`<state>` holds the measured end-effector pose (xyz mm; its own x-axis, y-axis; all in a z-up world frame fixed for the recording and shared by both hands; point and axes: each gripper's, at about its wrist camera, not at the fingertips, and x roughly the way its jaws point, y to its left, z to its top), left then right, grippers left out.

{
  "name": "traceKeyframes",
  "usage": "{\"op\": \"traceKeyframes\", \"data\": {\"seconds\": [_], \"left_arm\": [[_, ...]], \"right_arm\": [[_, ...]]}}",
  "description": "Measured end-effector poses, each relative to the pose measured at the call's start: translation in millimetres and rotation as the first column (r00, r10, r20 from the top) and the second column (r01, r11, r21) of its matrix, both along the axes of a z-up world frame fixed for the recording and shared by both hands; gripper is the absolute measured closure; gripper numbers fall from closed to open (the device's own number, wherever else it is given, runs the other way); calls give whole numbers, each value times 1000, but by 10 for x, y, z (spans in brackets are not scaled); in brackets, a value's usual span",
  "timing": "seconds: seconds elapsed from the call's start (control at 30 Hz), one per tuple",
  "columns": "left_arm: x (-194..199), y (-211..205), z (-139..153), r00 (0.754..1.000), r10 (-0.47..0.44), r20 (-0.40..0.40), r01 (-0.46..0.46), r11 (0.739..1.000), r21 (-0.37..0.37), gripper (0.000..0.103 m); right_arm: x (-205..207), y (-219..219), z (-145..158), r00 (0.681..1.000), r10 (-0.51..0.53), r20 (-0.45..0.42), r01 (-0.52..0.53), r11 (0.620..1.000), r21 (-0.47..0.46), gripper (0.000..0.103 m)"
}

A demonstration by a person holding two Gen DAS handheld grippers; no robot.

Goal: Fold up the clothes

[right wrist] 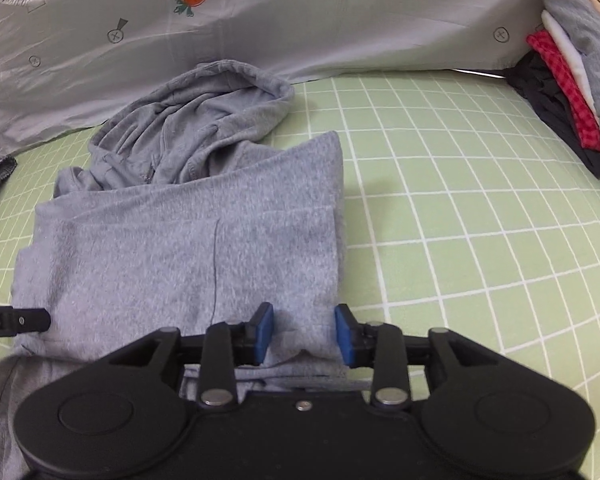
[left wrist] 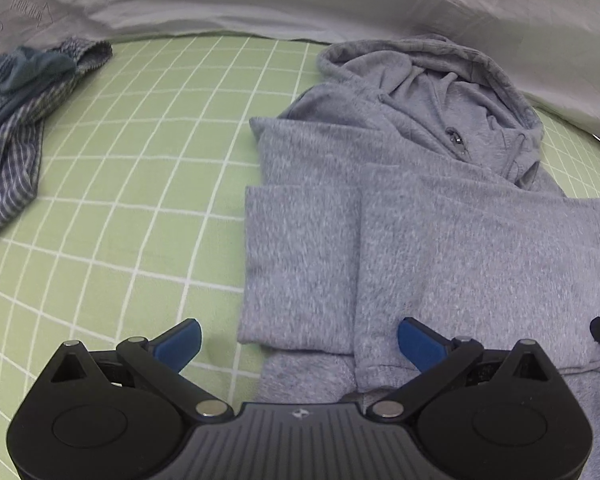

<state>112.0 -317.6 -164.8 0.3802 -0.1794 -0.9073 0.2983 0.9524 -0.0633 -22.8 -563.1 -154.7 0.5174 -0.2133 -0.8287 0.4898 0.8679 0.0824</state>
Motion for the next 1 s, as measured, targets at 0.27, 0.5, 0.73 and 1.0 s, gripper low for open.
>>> {"op": "traceKeyframes", "data": {"seconds": [0.27, 0.5, 0.73, 1.0], "left_arm": [[78, 74, 47, 999, 27, -36, -29, 998, -53, 0], [253, 126, 369, 996, 4, 90, 5, 995, -101, 0], [924, 69, 502, 987, 60, 152, -47, 995, -89, 0], [1716, -199, 469, 977, 47, 207, -28, 995, -96, 0]], "right_arm": [[-42, -133, 61, 995, -96, -21, 95, 995, -17, 16], [-39, -330, 305, 977, -205, 59, 206, 979, -5, 8], [371, -625, 464, 973, -204, 109, 211, 976, -50, 4], [1086, -883, 368, 983, -151, 99, 158, 985, -69, 3]]}}
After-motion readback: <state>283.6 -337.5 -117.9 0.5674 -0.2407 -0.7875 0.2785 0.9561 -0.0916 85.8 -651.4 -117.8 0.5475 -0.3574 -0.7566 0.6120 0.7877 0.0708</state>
